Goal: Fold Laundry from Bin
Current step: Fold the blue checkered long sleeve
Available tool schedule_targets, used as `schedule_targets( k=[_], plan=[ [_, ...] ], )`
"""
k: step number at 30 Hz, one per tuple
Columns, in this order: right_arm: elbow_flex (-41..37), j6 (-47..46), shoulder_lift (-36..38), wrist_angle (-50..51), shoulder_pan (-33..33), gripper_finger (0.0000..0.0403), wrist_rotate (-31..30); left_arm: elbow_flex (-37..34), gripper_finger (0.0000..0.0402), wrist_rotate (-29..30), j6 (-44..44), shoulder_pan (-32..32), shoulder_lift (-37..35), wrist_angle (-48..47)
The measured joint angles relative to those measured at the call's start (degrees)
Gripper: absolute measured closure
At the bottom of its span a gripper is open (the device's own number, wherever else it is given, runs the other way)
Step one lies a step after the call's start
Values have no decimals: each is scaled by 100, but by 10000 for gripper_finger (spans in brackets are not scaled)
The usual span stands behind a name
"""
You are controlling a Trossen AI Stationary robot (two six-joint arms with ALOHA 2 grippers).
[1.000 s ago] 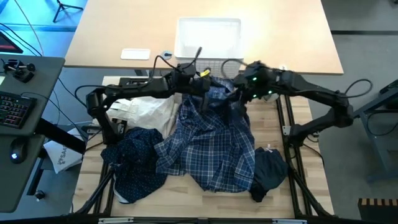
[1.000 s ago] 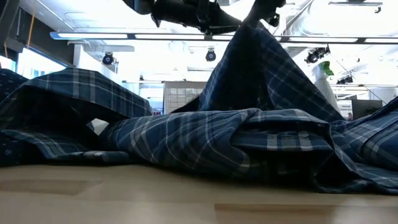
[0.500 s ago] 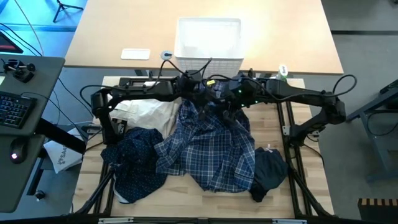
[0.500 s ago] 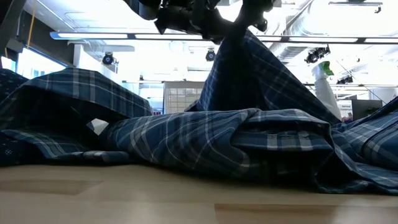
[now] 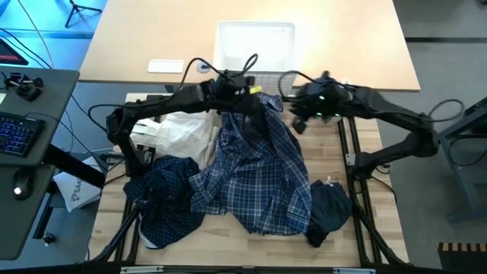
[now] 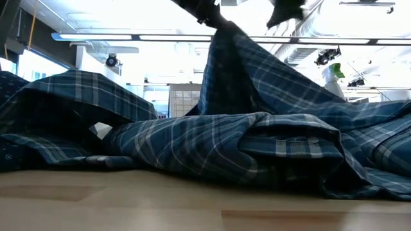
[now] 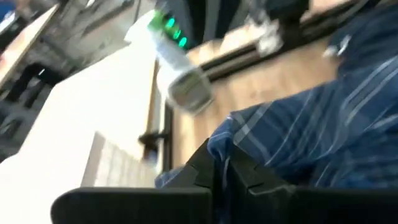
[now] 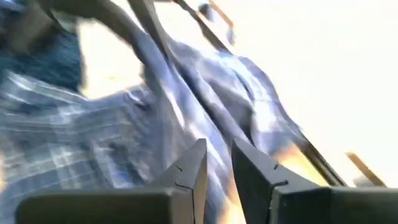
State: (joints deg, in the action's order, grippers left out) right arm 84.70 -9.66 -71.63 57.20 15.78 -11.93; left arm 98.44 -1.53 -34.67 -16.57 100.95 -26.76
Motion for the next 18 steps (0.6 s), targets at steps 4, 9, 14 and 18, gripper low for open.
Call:
schedule_targets(
  k=[4, 9, 14, 18],
  plan=[
    [-843, -535, 860, 140, 212, 296, -167, -1, 401, 383, -19, 14, 20, -150],
    [-2762, -1805, 1857, -552, 237, 224, 663, 6, 401, 417, -16, 4, -13, -152],
    [-4363, -2827, 1965, -1929, -95, 157, 2163, 6, 401, 415, -14, 8, -11, -153],
    [-5082, -3563, 1637, -2435, -602, 148, 2543, 6, 401, 415, -8, 3, -9, -157]
  ],
)
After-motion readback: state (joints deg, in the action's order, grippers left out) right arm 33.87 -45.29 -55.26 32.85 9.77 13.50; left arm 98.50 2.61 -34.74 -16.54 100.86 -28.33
